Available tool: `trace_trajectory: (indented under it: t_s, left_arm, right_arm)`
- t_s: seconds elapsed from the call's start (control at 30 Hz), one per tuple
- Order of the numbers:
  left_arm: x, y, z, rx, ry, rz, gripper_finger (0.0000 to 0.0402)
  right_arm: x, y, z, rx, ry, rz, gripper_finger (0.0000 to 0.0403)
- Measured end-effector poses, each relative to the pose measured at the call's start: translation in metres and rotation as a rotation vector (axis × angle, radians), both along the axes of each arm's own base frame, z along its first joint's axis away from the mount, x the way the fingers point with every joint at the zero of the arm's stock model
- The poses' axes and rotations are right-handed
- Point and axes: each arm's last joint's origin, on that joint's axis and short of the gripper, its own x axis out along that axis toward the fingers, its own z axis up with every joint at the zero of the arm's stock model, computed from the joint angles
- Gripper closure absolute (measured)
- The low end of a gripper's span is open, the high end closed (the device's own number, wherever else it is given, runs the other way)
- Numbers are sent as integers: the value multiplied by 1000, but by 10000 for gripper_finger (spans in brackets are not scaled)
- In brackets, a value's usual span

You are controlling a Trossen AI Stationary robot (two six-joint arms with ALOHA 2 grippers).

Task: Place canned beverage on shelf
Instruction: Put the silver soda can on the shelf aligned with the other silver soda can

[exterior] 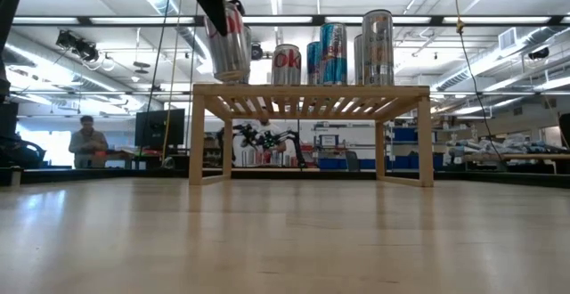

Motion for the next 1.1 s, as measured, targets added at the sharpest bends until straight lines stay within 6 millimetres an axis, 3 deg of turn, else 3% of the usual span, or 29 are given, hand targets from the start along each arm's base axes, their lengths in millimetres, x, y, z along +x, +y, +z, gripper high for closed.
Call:
trace_trajectory:
  t_s: [0.23, 1.1]
  left_arm:
    - [-4, 11, 0, -2, -2, 44, 90]
    - [-5, 11, 1, 56, 19, 20, 55]
  right_arm:
    - [0, 0, 0, -2, 0, 1, 111]
    - [2, 1, 3, 21, -35, -2, 111]
